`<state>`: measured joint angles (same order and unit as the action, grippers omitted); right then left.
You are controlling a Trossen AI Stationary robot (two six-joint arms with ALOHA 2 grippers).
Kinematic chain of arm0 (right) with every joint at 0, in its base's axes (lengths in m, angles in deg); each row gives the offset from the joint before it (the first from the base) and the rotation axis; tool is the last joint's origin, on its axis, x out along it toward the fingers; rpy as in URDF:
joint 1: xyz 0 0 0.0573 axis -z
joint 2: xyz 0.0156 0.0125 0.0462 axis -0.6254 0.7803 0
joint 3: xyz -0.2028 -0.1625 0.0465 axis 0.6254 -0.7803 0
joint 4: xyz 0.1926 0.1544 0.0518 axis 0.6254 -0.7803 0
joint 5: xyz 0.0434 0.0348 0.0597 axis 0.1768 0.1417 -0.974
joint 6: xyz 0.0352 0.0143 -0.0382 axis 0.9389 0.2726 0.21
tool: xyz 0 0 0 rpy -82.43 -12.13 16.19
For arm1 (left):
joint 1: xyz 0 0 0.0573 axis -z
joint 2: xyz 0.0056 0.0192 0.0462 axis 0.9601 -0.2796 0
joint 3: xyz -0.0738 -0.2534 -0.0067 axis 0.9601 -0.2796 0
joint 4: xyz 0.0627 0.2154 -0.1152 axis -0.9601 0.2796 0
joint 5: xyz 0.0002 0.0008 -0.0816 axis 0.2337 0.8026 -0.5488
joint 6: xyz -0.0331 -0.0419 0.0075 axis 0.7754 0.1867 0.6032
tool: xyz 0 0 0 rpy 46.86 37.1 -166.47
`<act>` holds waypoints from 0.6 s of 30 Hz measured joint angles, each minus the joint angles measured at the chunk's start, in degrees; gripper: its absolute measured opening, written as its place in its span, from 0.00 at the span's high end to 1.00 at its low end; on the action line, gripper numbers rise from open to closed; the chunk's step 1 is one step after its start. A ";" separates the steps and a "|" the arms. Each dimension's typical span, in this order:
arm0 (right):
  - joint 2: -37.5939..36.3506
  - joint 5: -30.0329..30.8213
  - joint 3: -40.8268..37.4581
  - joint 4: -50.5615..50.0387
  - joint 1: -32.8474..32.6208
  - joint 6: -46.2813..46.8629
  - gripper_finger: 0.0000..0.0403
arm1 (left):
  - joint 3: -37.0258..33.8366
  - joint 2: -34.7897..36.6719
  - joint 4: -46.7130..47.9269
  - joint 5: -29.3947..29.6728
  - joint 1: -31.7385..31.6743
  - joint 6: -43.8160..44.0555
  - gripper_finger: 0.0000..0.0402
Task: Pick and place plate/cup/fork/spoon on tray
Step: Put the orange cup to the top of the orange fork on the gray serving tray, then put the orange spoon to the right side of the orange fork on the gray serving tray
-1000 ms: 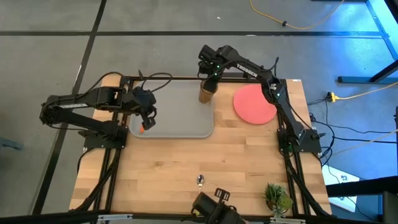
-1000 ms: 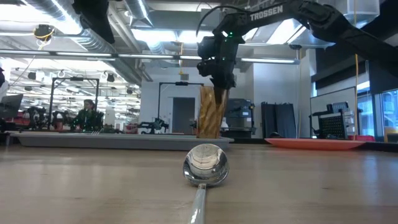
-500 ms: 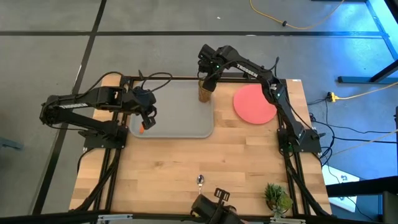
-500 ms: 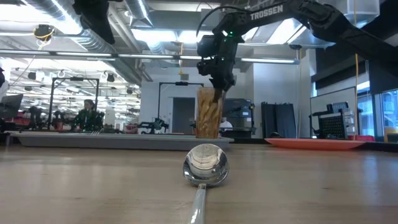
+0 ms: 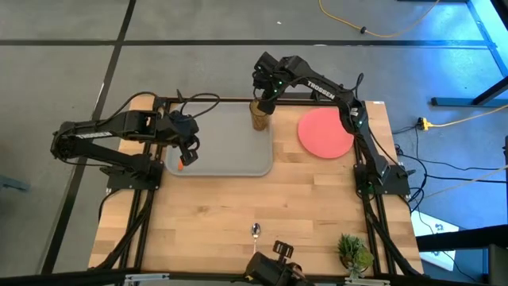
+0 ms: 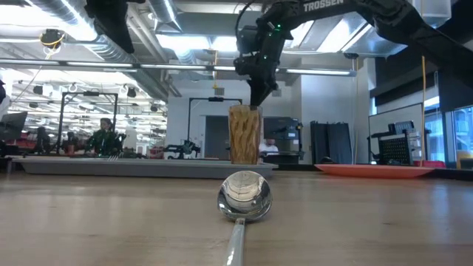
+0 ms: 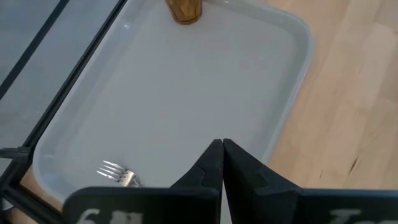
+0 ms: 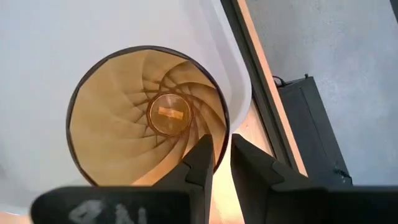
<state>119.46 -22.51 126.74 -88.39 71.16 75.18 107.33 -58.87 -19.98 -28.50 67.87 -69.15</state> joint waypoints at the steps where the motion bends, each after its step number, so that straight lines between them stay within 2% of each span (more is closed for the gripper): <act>1: -0.02 0.00 0.00 -0.16 0.00 0.00 0.86 | 0.00 0.00 0.00 0.00 0.00 0.00 1.00; 11: -0.41 0.02 0.00 -0.69 -0.04 -0.15 0.86 | 0.00 0.00 0.00 0.00 0.00 0.00 1.00; 18: -3.61 -0.02 0.00 -0.31 -0.07 -0.22 0.86 | 0.04 0.02 0.09 0.00 0.00 0.00 1.00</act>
<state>115.84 -22.53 126.74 -88.70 71.09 74.96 107.37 -58.85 -19.89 -28.50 67.87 -69.15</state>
